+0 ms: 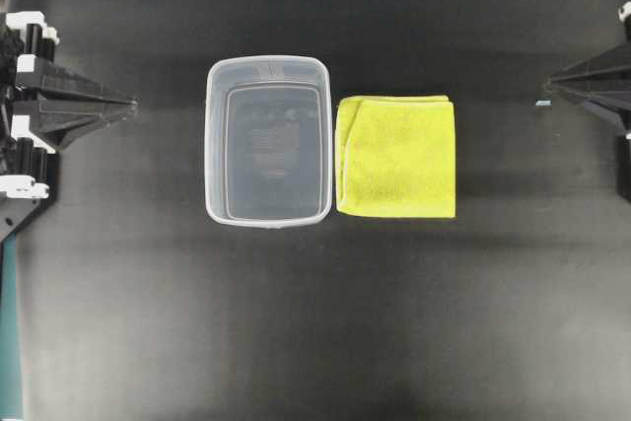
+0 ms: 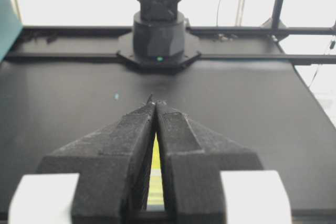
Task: Place the yellow towel into the container with the left arm.
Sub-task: 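Move the left gripper over the container toward the yellow towel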
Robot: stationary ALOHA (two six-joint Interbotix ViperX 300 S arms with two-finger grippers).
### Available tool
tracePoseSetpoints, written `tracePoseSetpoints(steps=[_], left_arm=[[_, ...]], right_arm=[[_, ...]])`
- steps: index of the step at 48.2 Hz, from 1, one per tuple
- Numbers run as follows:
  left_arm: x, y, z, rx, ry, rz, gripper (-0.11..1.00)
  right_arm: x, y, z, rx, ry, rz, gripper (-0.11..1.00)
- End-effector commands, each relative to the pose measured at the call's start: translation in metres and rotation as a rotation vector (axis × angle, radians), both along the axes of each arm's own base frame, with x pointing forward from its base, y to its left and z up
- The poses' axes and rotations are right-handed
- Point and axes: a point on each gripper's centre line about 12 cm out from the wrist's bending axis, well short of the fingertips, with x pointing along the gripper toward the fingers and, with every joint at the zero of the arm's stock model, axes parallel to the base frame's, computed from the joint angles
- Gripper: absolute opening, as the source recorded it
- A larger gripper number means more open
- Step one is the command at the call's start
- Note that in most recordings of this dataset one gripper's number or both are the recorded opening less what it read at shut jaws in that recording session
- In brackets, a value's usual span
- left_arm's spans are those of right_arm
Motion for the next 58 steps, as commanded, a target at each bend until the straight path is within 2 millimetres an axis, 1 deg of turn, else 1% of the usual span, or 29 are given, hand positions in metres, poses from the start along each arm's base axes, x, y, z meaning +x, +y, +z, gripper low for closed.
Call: tracePoseSetpoints(steps=[1,3,6,11,14,19,25,27,34,36,40,43,45,47,48,50,52,55,58], left_arm=[[0.012,-0.001,0.012,-0.011,0.023,-0.008,0.06],[0.019,0.0,0.014,-0.04,0.059,-0.008,0.05],[0.033,0.0,0.017,-0.091,0.126,-0.006,0.0],[0.056,-0.002,0.025,-0.118,0.22,-0.007,0.0],[0.074,-0.002,0.031,-0.115,0.296,0.0,0.0],[0.1,-0.001,0.033,-0.125,0.436,0.021,0.0],[0.131,0.001,0.032,-0.09,0.588,0.033,0.0],[0.144,0.0,0.031,-0.064,0.634,0.03,0.0],[0.181,-0.002,0.028,0.028,0.725,0.007,0.0],[0.191,-0.001,0.028,0.046,0.744,0.003,0.0],[0.212,0.001,0.024,0.068,0.794,0.002,0.01],[0.224,0.003,0.019,0.078,0.83,0.002,0.01],[0.232,0.005,0.013,0.076,0.853,0.006,0.02],[0.239,0.007,0.011,0.076,0.864,0.009,0.05],[0.243,0.007,0.008,0.074,0.87,0.01,0.09],[0.251,0.009,0.004,0.072,0.878,0.014,0.18],[0.258,0.012,-0.003,0.066,0.892,0.019,0.29],[0.273,0.013,-0.017,0.063,0.923,0.022,0.49],[0.286,0.014,-0.031,0.064,0.956,0.02,0.67]], right_arm=[[0.002,0.001,0.008,0.026,-0.029,0.005,0.01],[0.0,0.0,0.011,0.047,-0.042,0.002,0.02],[-0.002,-0.001,0.013,0.064,-0.049,0.0,0.0],[-0.004,-0.001,0.015,0.071,-0.06,0.001,0.0],[-0.005,-0.001,0.016,0.071,-0.066,0.0,0.0],[-0.005,-0.002,0.015,0.076,-0.059,-0.007,0.0],[-0.006,-0.003,0.012,0.076,-0.027,-0.012,0.0],[-0.006,-0.004,0.011,0.076,-0.016,-0.016,0.0],[-0.009,-0.004,0.011,0.069,-0.007,-0.018,0.02],[-0.01,-0.004,0.012,0.064,-0.012,-0.019,0.05],[-0.012,-0.006,0.016,0.056,-0.032,-0.028,0.15],[-0.014,-0.007,0.018,0.054,-0.047,-0.032,0.26],[-0.016,-0.007,0.021,0.054,-0.063,-0.033,0.36],[-0.018,-0.007,0.024,0.053,-0.079,-0.033,0.45],[-0.02,-0.007,0.026,0.052,-0.089,-0.033,0.49],[-0.023,-0.006,0.03,0.048,-0.11,-0.033,0.58],[-0.025,-0.007,0.033,0.043,-0.121,-0.034,0.66],[-0.03,-0.008,0.038,0.039,-0.145,-0.042,0.72],[-0.033,-0.009,0.044,0.039,-0.169,-0.05,0.73]])
